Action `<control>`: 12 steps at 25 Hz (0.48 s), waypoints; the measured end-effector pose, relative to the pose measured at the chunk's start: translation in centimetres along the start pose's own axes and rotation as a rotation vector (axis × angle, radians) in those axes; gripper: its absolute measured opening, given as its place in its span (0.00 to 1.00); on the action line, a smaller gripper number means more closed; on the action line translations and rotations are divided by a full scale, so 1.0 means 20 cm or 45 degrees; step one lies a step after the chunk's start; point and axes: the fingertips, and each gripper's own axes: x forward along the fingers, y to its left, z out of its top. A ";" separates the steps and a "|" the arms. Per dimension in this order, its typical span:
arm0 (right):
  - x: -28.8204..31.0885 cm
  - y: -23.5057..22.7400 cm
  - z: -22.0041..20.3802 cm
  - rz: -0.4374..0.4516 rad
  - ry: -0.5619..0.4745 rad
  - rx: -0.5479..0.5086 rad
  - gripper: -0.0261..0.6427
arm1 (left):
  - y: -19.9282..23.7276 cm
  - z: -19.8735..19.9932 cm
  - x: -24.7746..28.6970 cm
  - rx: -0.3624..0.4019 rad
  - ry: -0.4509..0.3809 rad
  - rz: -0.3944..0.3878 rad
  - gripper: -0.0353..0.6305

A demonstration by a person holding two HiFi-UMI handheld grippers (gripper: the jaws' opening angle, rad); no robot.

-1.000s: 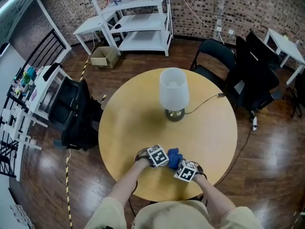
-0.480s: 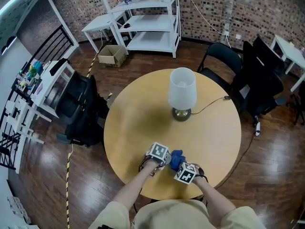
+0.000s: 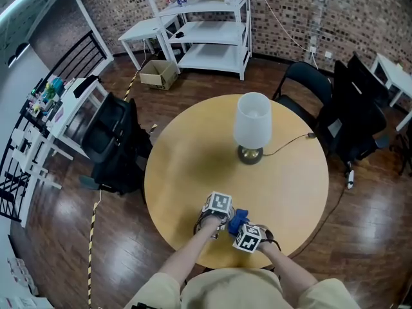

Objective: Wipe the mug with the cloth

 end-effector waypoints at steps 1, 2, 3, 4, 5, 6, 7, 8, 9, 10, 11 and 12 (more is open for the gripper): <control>0.00 0.01 0.01 0.009 -0.003 -0.001 0.15 | 0.02 0.02 0.00 -0.005 -0.022 0.027 0.12; 0.01 0.03 0.02 0.017 -0.006 -0.002 0.15 | 0.02 0.03 0.00 -0.013 -0.040 0.044 0.11; 0.02 0.04 0.02 0.024 -0.007 -0.002 0.15 | 0.02 0.03 -0.01 -0.019 -0.051 0.057 0.12; 0.03 0.05 0.03 0.031 -0.007 -0.003 0.15 | 0.01 0.04 -0.01 -0.019 -0.056 0.069 0.12; 0.04 0.06 0.03 0.037 -0.007 -0.005 0.15 | 0.00 0.04 -0.01 -0.017 -0.056 0.080 0.12; 0.04 0.06 0.03 0.040 -0.008 -0.005 0.15 | 0.00 0.04 -0.02 -0.013 -0.056 0.087 0.12; 0.04 0.07 0.02 0.042 -0.013 -0.002 0.15 | 0.00 0.04 -0.02 -0.007 -0.058 0.092 0.13; 0.04 0.07 0.02 0.045 -0.025 0.005 0.15 | 0.00 0.04 -0.02 -0.004 -0.062 0.092 0.13; 0.03 0.07 0.02 0.048 -0.041 0.019 0.15 | 0.00 0.03 -0.02 -0.006 -0.069 0.086 0.13; 0.03 0.07 0.02 0.051 -0.062 0.040 0.15 | 0.00 0.03 -0.02 -0.014 -0.076 0.070 0.13; 0.01 0.06 0.01 0.053 -0.087 0.072 0.15 | -0.01 0.02 -0.02 -0.028 -0.080 0.041 0.13; 0.00 0.06 0.00 0.052 -0.114 0.114 0.15 | -0.02 0.01 -0.01 -0.047 -0.081 -0.004 0.13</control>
